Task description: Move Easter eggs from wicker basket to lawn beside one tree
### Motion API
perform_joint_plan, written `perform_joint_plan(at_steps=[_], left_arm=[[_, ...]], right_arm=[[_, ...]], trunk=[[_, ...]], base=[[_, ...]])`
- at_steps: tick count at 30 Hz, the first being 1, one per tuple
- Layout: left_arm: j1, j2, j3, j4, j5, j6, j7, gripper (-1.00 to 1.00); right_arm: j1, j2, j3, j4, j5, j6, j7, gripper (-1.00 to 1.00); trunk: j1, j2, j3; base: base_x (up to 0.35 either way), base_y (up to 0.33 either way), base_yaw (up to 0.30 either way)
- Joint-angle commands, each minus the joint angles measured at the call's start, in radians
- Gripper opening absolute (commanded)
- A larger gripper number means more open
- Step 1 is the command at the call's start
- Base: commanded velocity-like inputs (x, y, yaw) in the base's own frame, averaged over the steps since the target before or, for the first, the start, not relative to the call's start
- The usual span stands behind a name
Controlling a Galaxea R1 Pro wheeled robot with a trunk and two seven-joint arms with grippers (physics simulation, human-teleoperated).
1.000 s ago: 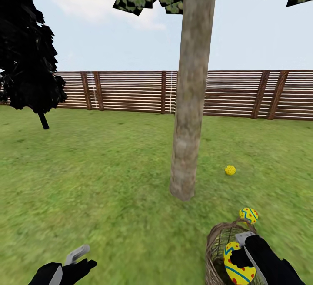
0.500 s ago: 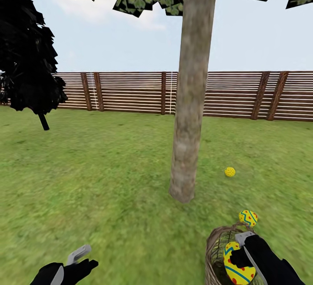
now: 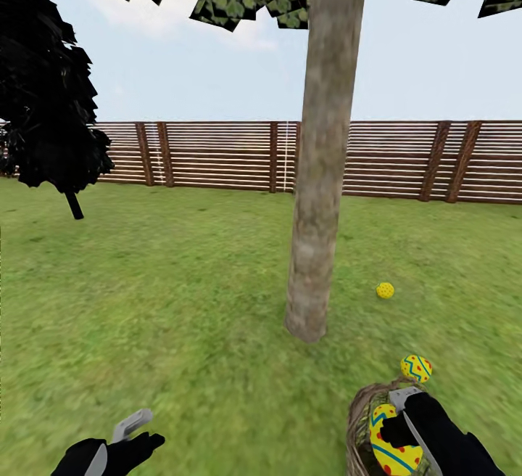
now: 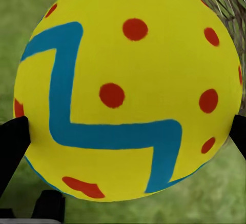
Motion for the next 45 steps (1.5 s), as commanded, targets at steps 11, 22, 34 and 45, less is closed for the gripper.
perform_joint_plan(at_steps=[11, 22, 34, 45], left_arm=[[-0.001, -0.004, 0.005, -0.001, 0.002, 0.007, -0.004, 1.0], [-0.001, -0.002, 0.005, -0.001, 0.002, 0.008, -0.007, 1.0], [-0.001, 0.001, 0.005, -0.001, 0.004, 0.008, -0.007, 1.0], [-0.001, 0.002, 0.005, -0.001, 0.003, 0.007, -0.008, 1.0]], right_arm=[[0.0, 0.008, 0.003, -0.002, 0.012, 0.005, 0.008, -1.0], [-0.001, 0.013, 0.002, -0.002, 0.014, 0.005, 0.007, -1.0], [0.0, 0.013, 0.002, -0.002, 0.014, 0.005, 0.006, -1.0], [0.0, 0.013, 0.001, -0.002, 0.014, 0.005, 0.006, -1.0]], trunk=[[-0.042, 0.077, 0.033], [-0.084, 0.154, 0.068], [-0.13, 0.238, 0.106], [-0.142, 0.259, 0.115]], base=[[0.213, 0.282, 0.0], [0.247, 0.254, 0.0], [0.331, 0.116, 0.0], [0.288, 0.219, 0.0]])
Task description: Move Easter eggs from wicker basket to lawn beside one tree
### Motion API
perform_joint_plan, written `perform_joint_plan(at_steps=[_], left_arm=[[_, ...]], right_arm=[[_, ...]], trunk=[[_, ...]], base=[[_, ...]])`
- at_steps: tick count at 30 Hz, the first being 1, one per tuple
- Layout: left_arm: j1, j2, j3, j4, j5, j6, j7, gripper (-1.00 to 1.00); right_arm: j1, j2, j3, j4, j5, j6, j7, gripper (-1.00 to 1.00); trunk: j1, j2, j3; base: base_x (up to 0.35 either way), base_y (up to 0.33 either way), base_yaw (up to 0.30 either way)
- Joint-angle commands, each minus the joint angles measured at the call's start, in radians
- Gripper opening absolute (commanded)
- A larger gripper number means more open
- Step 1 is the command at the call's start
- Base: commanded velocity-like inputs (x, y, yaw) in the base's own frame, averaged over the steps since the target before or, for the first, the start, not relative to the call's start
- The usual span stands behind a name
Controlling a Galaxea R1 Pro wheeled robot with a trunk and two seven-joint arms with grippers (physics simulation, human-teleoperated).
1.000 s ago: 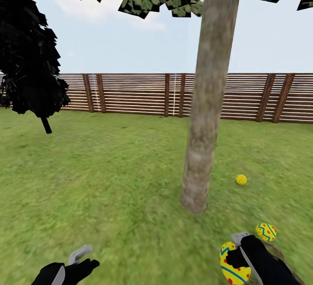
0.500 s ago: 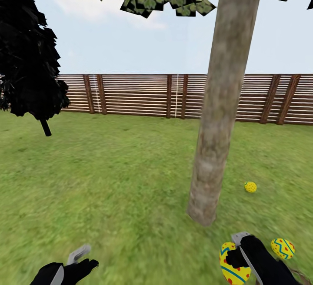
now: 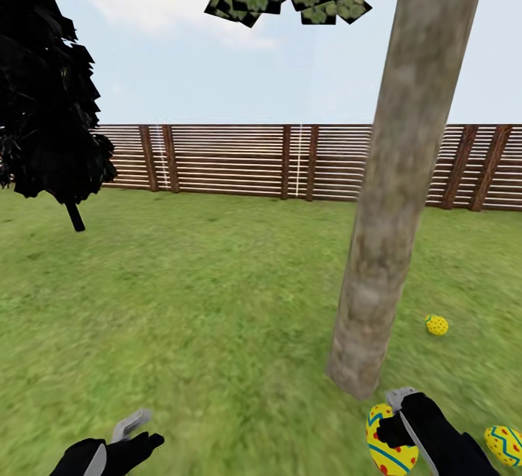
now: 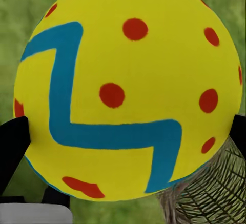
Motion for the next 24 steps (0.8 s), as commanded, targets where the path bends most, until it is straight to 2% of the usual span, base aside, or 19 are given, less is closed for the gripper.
perform_joint_plan(at_steps=[1, 12, 16, 20, 24], left_arm=[[-0.001, 0.0, 0.005, -0.001, 0.002, 0.007, -0.003, 1.0], [-0.001, -0.001, 0.005, -0.001, 0.002, 0.008, -0.001, 1.0], [-0.001, -0.001, 0.005, -0.001, 0.002, 0.008, 0.0, 1.0], [-0.001, -0.001, 0.005, -0.001, 0.002, 0.008, 0.001, 1.0], [-0.001, -0.001, 0.006, -0.001, 0.002, 0.008, -0.002, 1.0]], right_arm=[[-0.001, -0.001, 0.003, -0.002, 0.011, 0.005, 0.008, -1.0], [-0.001, -0.001, 0.003, -0.002, 0.011, 0.005, 0.008, -1.0], [-0.001, -0.001, 0.003, -0.002, 0.011, 0.005, 0.008, -1.0], [-0.001, -0.001, 0.003, -0.002, 0.011, 0.005, 0.008, -1.0], [-0.001, -0.001, 0.004, -0.002, 0.011, 0.005, 0.008, -1.0]], trunk=[[-0.003, 0.007, 0.002], [-0.046, 0.084, 0.037], [-0.046, 0.084, 0.037], [-0.061, 0.112, 0.049], [-0.061, 0.112, 0.049]], base=[[0.27, 0.24, 0.0], [0.271, 0.236, 0.0], [0.278, 0.219, 0.0], [0.283, 0.21, 0.0], [0.246, 0.162, 0.0]])
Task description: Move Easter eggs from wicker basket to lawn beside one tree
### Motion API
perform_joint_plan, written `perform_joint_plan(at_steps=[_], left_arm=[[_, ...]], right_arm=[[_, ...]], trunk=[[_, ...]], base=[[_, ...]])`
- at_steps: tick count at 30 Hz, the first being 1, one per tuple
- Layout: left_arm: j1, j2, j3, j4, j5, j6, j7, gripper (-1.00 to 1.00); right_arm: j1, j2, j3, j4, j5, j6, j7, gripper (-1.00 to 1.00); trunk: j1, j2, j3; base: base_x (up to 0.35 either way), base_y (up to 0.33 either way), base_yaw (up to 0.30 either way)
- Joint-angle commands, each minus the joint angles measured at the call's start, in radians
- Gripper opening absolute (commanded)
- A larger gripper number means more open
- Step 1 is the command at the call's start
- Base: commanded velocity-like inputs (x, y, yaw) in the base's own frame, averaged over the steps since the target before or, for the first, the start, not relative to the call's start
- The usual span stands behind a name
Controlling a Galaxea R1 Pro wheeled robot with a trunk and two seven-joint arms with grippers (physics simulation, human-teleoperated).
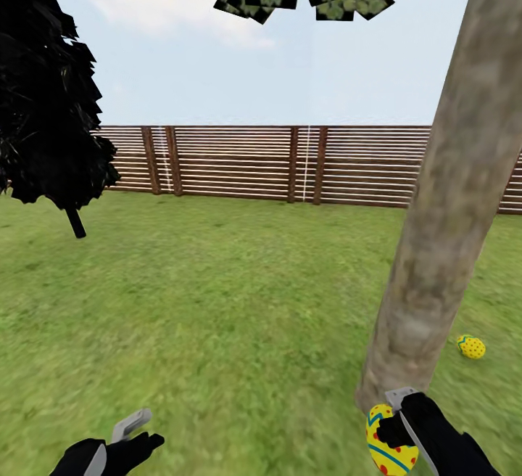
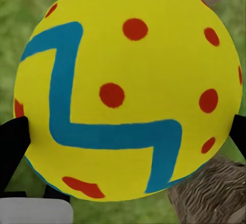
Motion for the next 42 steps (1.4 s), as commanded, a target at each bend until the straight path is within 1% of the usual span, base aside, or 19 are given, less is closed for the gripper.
perform_joint_plan(at_steps=[1, 2, 14, 21, 29, 42], left_arm=[[-0.001, 0.0, 0.005, -0.001, 0.002, 0.007, -0.003, 1.0], [-0.001, 0.0, 0.005, -0.001, 0.002, 0.007, -0.003, 1.0], [-0.001, -0.001, 0.005, -0.002, 0.001, 0.008, 0.004, 1.0], [-0.001, 0.0, 0.007, -0.001, 0.009, 0.007, -0.006, 1.0], [-0.001, -0.001, 0.007, 0.0, 0.009, 0.006, -0.005, 1.0], [-0.001, -0.002, 0.007, -0.001, 0.007, 0.007, 0.002, 1.0]], right_arm=[[-0.001, -0.001, 0.003, -0.001, 0.011, 0.005, 0.008, -1.0], [0.0, -0.001, 0.003, -0.001, 0.01, 0.005, 0.008, -1.0], [-0.001, 0.004, 0.003, -0.001, 0.009, 0.005, 0.008, -1.0], [-0.001, 0.005, 0.003, -0.001, 0.01, 0.005, 0.008, -1.0], [-0.001, 0.006, 0.003, -0.001, 0.011, 0.005, 0.008, -1.0], [0.0, 0.007, 0.005, 0.002, 0.01, 0.005, 0.009, -1.0]], trunk=[[0.0, -0.001, -0.001], [0.0, -0.001, -0.001], [0.046, -0.085, -0.039], [0.073, -0.134, -0.061], [0.104, -0.19, -0.086], [0.154, -0.281, -0.127]], base=[[0.076, 0.044, 0.0], [0.039, 0.022, 0.0], [0.003, 0.002, 0.0], [0.191, 0.009, 0.0], [0.05, 0.184, 0.0], [0.004, 0.007, 0.0]])
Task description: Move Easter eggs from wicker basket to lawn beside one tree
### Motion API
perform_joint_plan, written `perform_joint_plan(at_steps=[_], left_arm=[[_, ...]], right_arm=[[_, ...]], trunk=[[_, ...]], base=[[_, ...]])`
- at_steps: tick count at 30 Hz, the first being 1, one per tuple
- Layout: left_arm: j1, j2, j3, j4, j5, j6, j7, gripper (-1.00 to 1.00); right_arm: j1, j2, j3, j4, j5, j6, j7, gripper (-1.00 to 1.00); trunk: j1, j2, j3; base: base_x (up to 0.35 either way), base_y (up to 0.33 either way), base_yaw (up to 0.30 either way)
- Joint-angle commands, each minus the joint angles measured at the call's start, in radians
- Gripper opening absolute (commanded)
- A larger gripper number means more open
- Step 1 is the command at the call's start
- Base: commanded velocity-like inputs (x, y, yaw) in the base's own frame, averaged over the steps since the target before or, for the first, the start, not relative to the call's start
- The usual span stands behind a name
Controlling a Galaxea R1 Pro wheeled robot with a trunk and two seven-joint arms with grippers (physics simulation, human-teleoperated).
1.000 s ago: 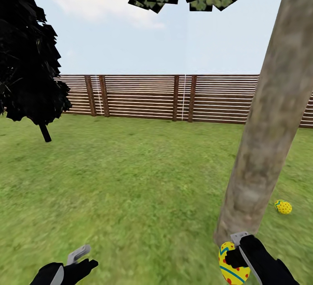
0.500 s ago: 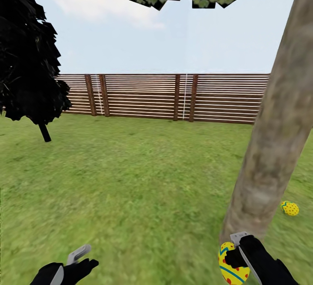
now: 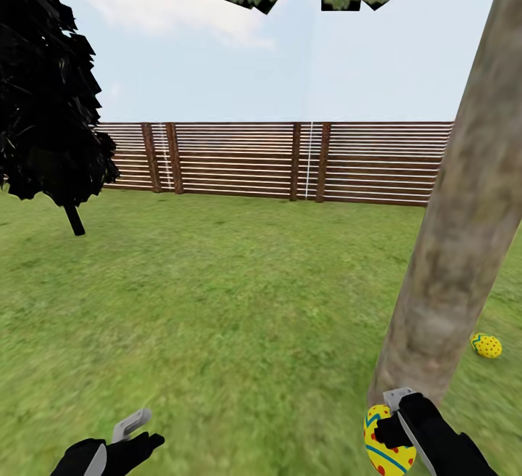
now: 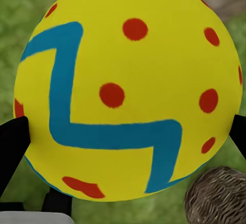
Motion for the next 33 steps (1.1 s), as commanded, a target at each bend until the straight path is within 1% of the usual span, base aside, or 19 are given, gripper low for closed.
perform_joint_plan(at_steps=[1, 18, 30, 33], left_arm=[[-0.001, -0.001, 0.005, -0.001, 0.002, 0.008, -0.003, 1.0], [-0.001, 0.003, 0.005, -0.001, 0.001, 0.009, -0.01, 1.0], [-0.001, 0.0, 0.004, -0.001, -0.002, 0.008, -0.003, 1.0], [-0.001, 0.002, 0.006, -0.001, 0.003, 0.007, -0.009, 1.0]], right_arm=[[-0.001, -0.001, 0.003, -0.001, 0.011, 0.004, 0.008, -1.0], [0.0, -0.002, 0.001, -0.001, 0.01, 0.004, 0.008, -1.0], [-0.001, -0.002, 0.001, -0.001, 0.01, 0.004, 0.008, -1.0], [0.0, -0.001, 0.001, -0.001, 0.01, 0.004, 0.008, -1.0]], trunk=[[0.004, -0.008, -0.004], [0.069, -0.127, -0.058], [0.115, -0.211, -0.095], [0.127, -0.232, -0.105]], base=[[0.0, 0.0, 0.0], [0.0, 0.0, 0.0], [0.001, 0.0, 0.0], [0.223, 0.0, 0.0]])
